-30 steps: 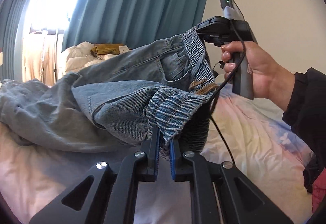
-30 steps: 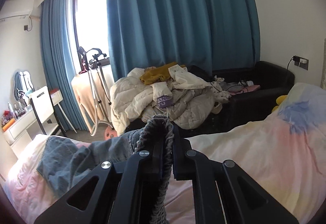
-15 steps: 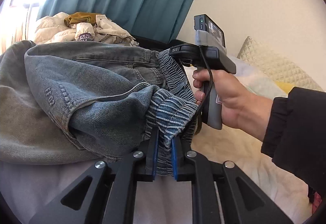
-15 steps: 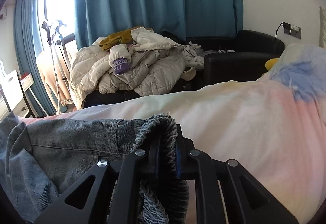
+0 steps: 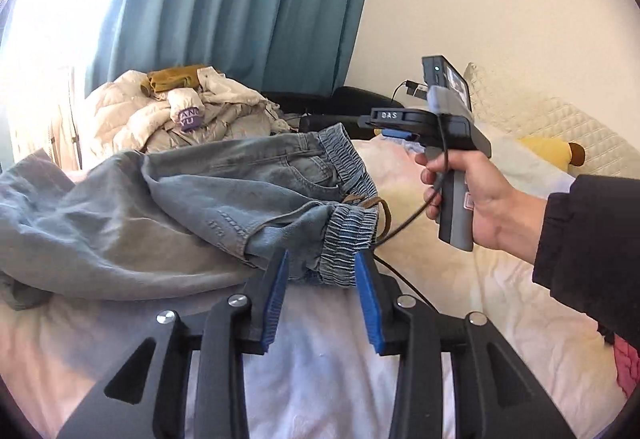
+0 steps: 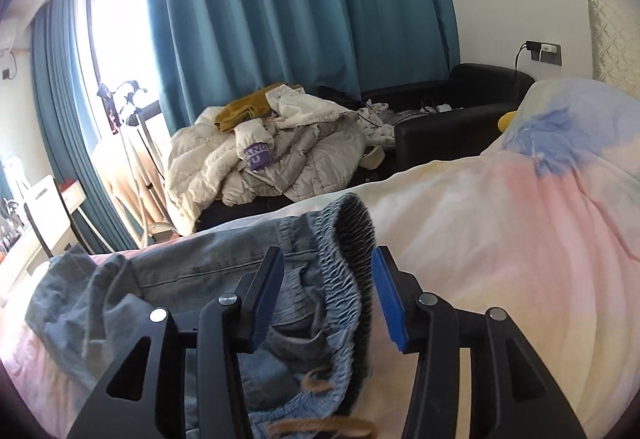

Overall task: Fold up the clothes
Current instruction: 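Lower the cuff onto the duvet and open the right tool, spreading the leg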

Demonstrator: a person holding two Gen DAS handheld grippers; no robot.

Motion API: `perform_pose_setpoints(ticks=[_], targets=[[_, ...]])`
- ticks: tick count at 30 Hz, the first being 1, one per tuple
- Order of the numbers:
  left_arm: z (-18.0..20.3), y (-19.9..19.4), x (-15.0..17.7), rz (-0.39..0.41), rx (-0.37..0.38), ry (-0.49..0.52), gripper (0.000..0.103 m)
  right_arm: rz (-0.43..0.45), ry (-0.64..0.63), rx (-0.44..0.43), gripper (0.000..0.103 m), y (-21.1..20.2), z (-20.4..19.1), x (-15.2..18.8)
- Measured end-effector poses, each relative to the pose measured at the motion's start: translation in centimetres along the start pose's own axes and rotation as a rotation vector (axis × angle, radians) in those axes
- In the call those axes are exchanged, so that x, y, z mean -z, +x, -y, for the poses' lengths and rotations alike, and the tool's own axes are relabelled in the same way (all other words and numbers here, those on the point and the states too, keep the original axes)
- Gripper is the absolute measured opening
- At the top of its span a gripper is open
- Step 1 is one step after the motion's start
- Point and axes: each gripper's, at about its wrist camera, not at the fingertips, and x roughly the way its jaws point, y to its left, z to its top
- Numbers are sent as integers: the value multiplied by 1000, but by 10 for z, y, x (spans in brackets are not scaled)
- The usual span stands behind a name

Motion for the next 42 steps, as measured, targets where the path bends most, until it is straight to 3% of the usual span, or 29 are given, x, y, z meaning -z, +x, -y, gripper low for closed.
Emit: perform_pose_setpoints(ticks=[8, 10, 12, 15, 17, 22, 25, 28, 35, 38, 42], targets=[[-47, -117, -1, 22, -140, -29, 35, -67, 111, -118, 56, -63, -58, 58], [-57, -141, 3, 17, -180, -8, 35, -93, 119, -102, 56, -67, -73, 76], [-66, -160, 7, 21, -200, -1, 35, -91, 134, 12, 56, -72, -83, 91], [-80, -180, 13, 52, -196, -21, 35, -52, 254, 60, 56, -79, -85, 110], [-88, -182, 15, 55, -190, -33, 35, -50, 284, 76, 56, -78, -90, 117], [-102, -169, 22, 46, -150, -68, 35, -49, 213, 137, 56, -77, -103, 116], [-112, -162, 30, 44, -124, -106, 35, -89, 310, 99, 56, -74, -97, 135], [-120, -152, 37, 16, -99, -124, 35, -145, 329, 110, 56, -65, -96, 147], [-137, -140, 40, 2, -51, -188, 35, -163, 160, 154, 55, -30, -116, 143], [-140, -145, 38, 26, -60, -200, 35, -189, 179, 143, 48, -23, -112, 148], [-140, -148, 37, 57, -76, -187, 35, -175, 165, 142, 19, -32, -112, 146]])
